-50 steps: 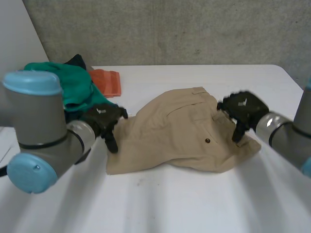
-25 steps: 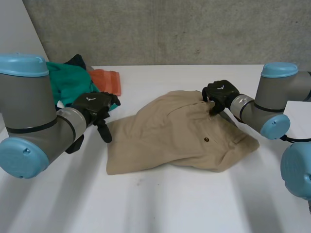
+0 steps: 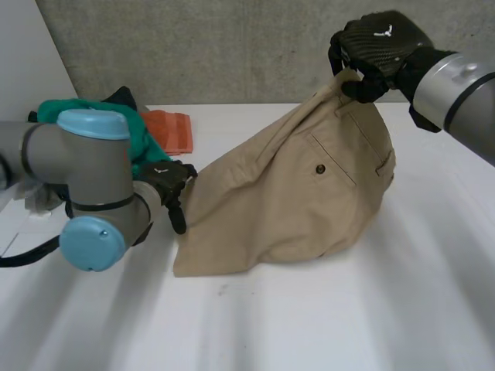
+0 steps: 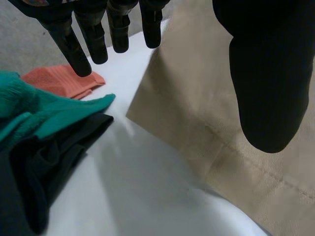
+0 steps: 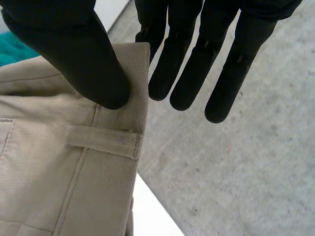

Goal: Fold the laundry.

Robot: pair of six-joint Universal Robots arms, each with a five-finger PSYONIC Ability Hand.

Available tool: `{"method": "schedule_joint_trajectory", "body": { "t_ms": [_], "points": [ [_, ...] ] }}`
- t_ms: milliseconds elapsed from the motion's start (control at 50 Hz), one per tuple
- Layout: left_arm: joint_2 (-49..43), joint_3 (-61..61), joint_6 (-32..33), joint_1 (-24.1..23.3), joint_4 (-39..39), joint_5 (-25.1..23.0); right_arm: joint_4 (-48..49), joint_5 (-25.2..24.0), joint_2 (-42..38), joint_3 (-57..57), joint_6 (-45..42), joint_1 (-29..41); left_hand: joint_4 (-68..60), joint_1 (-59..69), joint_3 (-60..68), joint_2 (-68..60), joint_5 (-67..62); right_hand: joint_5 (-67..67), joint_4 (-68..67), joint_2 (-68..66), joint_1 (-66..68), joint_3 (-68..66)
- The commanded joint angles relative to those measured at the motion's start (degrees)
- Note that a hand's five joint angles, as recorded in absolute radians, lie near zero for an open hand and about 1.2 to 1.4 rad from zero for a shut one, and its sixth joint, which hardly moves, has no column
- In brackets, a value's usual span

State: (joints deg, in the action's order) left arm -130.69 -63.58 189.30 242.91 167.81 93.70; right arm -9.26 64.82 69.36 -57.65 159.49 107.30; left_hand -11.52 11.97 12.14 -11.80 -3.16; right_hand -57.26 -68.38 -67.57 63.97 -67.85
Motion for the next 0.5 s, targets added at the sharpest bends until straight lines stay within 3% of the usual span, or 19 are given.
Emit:
{"method": "schedule_joint_trajectory", "body": {
  "t_ms": [20, 100, 160, 180, 200, 320, 400, 500],
  "points": [
    [-2.3, 1.5, -0.2, -2.3, -1.0, -2.0, -0.2, 0.0, 5.9, -5.0, 0.7, 0.6, 1.5, -2.0, -2.1, 1.8, 3.2, -12.7, -11.6, -12.4, 16.0, -12.1],
    [-3.3, 1.8, 0.0, -3.2, -0.9, -1.7, -0.3, 0.2, 7.5, -6.9, 1.1, 0.5, -3.9, 3.4, 3.3, -3.6, -2.2, -12.7, -11.6, -12.4, 16.0, -12.1],
    [-4.0, 2.6, 0.1, -3.6, -0.6, 0.0, -0.1, 0.4, 7.8, -8.3, 1.3, 0.5, -28.6, 28.1, 27.9, -28.3, -26.9, -12.7, -11.6, -12.4, 16.0, -12.1],
    [-4.3, 3.6, 0.2, -3.6, -0.2, 1.4, 0.0, 0.7, 7.5, -8.9, 1.1, 0.4, -52.3, 51.8, 51.7, -52.0, -50.6, -12.7, -11.6, -12.4, 16.0, -12.1],
    [-4.4, 4.2, 0.5, -3.5, 0.1, 2.0, 0.1, 1.0, 7.5, -9.1, 1.0, 0.4, -66.3, 65.9, 65.7, -66.1, -64.7, -12.7, -11.6, -12.4, 16.0, -12.1],
    [-4.8, 11.4, 4.1, -2.1, 2.9, 6.5, 2.9, 5.1, 2.3, -7.5, -0.8, -1.4, -68.5, 68.0, 67.9, -68.2, -66.8, -12.7, -11.6, -12.4, 16.0, -12.1],
    [-4.7, 19.6, 7.2, -0.8, 8.0, 4.2, 9.9, 9.4, -5.1, -1.6, -3.7, -1.7, -68.5, 68.0, 67.9, -68.2, -66.8, -12.7, -11.6, -12.4, 16.0, -12.1],
    [-2.6, 31.0, 7.8, 1.4, 22.8, -1.2, 29.8, 17.5, -14.1, 11.8, -4.1, -1.7, -68.5, 68.0, 67.9, -68.2, -66.8, -12.7, -11.6, -12.4, 16.0, -12.1]
  ]
}}
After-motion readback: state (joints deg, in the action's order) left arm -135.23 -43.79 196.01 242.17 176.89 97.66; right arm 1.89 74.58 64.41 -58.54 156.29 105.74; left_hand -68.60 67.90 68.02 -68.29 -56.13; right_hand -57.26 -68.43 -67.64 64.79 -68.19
